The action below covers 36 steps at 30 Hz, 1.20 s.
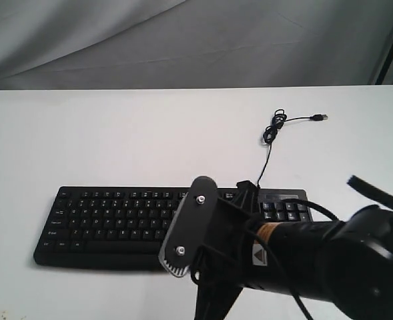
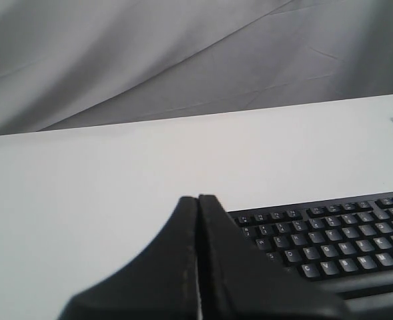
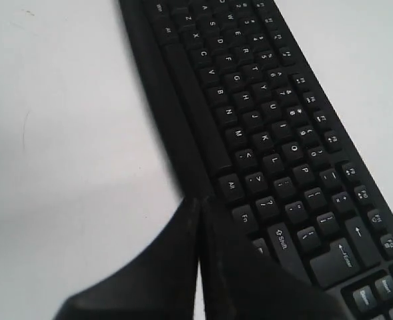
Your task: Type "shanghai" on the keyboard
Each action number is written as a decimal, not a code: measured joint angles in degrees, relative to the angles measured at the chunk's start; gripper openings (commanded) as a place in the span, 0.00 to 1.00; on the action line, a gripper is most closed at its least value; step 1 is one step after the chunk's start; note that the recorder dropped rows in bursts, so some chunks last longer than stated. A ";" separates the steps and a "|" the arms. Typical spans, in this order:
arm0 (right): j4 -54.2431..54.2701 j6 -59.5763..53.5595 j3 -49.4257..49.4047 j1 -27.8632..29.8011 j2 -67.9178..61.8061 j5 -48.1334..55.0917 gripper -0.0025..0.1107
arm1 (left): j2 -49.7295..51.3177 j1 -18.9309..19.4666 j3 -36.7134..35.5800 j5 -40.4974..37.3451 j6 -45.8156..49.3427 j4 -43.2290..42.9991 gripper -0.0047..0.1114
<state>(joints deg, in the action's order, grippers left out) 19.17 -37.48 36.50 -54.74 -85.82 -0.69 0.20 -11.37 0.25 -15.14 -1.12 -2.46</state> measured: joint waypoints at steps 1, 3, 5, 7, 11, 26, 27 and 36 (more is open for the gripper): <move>0.00 0.00 -0.80 0.00 1.47 -0.09 0.02 | 0.00 0.00 0.00 0.00 0.00 0.00 0.04; 0.00 0.00 -2.47 0.00 4.63 -0.24 0.02 | 0.00 0.00 0.00 0.00 0.00 0.00 0.04; 0.00 0.00 -4.59 0.00 8.62 -0.71 0.02 | 0.00 0.00 0.00 0.00 0.00 0.00 0.04; 0.00 0.00 -6.69 -0.04 12.79 -0.98 0.02 | 0.00 0.00 0.00 0.00 0.00 0.00 0.04; 0.00 0.00 -11.51 0.11 22.56 -1.46 0.02 | 0.00 0.00 0.00 0.00 0.00 0.00 0.04; -1.49 -5.24 -25.77 26.90 62.42 0.69 0.02 | 0.00 0.00 0.00 0.00 0.00 0.00 0.04; -0.84 -4.91 -26.33 30.42 65.45 2.47 0.02 | 0.00 0.00 0.00 0.00 0.00 0.00 0.04; 6.69 -4.44 -28.32 44.94 78.16 10.24 0.02 | 0.00 0.00 0.00 0.00 0.00 0.00 0.04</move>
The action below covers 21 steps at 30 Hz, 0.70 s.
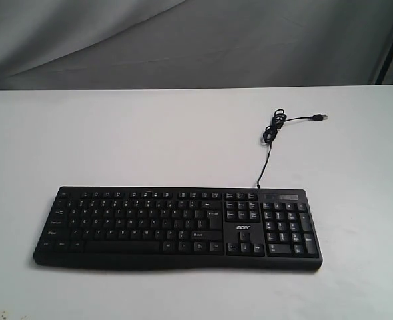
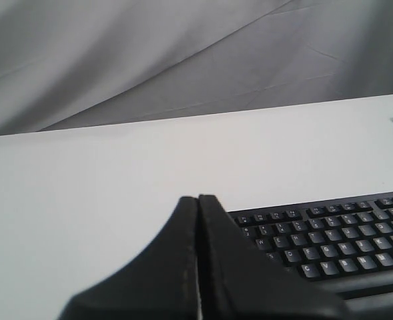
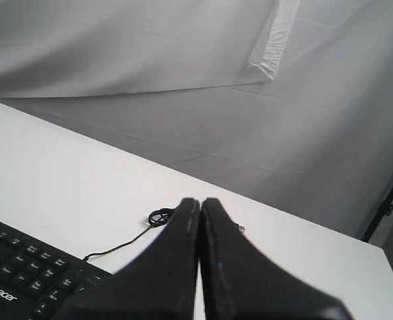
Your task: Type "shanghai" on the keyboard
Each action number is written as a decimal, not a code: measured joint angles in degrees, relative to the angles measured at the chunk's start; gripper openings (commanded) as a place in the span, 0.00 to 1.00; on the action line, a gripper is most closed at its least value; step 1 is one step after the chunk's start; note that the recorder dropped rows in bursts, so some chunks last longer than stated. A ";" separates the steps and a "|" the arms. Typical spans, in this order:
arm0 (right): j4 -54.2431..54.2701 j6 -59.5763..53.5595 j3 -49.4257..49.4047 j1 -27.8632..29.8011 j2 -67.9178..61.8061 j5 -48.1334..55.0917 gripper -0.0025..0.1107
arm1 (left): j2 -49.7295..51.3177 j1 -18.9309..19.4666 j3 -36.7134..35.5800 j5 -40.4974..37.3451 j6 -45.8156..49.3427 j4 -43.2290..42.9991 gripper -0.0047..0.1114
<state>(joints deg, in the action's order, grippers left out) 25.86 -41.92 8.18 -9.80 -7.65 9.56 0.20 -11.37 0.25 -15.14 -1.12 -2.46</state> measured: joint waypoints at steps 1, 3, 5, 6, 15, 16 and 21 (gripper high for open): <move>-0.01 0.00 0.00 0.12 0.13 0.45 0.02 | 0.00 0.00 0.00 0.00 0.00 0.00 0.04; 0.95 0.00 0.00 0.12 0.12 1.99 0.02 | 0.00 0.00 0.00 0.00 0.00 0.00 0.04; 2.39 0.00 -0.34 0.12 0.12 3.20 0.02 | 0.00 0.00 0.00 0.00 0.00 0.00 0.04; 2.79 0.22 -0.84 0.12 0.12 3.43 0.02 | 0.00 0.00 0.00 0.00 0.00 0.00 0.04; -20.99 29.06 -7.70 0.63 7.07 2.57 0.02 | 0.00 0.00 0.00 0.00 0.00 0.00 0.04; -22.18 30.30 -7.83 0.75 7.16 2.32 0.02 | 0.00 0.00 0.00 0.00 0.00 0.00 0.04; -24.88 32.45 -7.97 0.75 7.32 2.02 0.02 | 0.00 0.00 0.00 0.00 0.00 0.00 0.04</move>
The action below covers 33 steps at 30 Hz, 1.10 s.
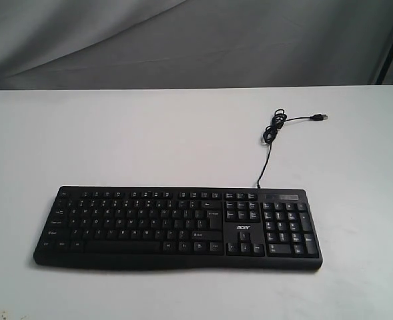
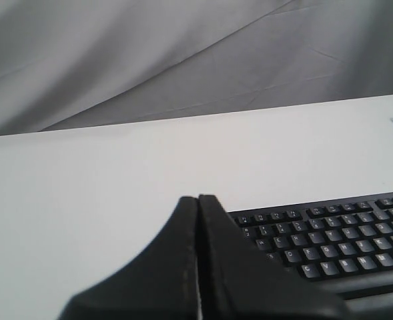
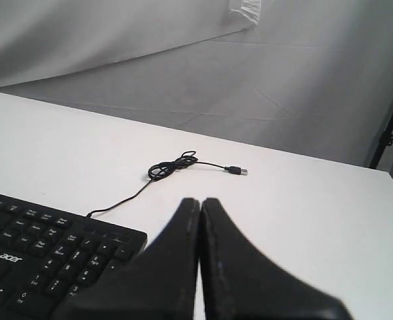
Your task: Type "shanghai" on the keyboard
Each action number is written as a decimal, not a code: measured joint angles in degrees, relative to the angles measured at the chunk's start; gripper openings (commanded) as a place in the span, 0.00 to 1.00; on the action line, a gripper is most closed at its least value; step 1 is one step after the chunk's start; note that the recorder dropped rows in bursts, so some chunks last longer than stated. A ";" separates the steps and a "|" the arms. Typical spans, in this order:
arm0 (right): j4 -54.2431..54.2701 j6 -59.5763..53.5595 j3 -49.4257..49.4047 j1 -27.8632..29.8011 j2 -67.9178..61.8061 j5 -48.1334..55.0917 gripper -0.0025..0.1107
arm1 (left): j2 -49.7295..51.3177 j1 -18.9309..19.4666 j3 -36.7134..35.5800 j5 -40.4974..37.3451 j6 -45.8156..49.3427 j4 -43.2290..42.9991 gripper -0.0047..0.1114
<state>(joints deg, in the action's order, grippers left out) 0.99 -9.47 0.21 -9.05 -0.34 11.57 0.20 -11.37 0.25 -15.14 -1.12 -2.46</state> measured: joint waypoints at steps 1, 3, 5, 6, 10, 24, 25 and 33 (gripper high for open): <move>0.00 0.00 0.00 0.00 0.00 0.00 0.02 | 0.00 0.00 0.00 0.00 0.00 0.00 0.04; -0.99 0.35 0.00 0.00 0.00 0.00 0.02 | 0.00 0.00 0.00 0.00 0.00 0.00 0.04; -2.70 0.60 0.00 0.00 0.00 0.00 0.02 | 0.00 0.00 0.00 0.00 0.00 0.00 0.04; -4.05 0.60 0.00 0.00 0.00 0.23 0.02 | 0.00 0.00 0.00 0.00 0.00 0.00 0.04; -5.70 1.78 0.00 0.00 0.00 2.00 0.02 | 0.00 0.00 0.00 0.00 0.00 0.00 0.04; -5.33 2.83 0.00 0.00 0.00 7.68 0.02 | 0.00 0.00 0.00 0.00 0.00 0.00 0.04; -5.33 2.83 0.00 0.00 0.00 7.68 0.02 | 0.00 0.00 0.00 0.00 0.00 0.00 0.04; -5.33 2.83 0.00 0.00 0.00 7.79 0.02 | 0.00 0.00 0.00 0.00 0.00 0.00 0.04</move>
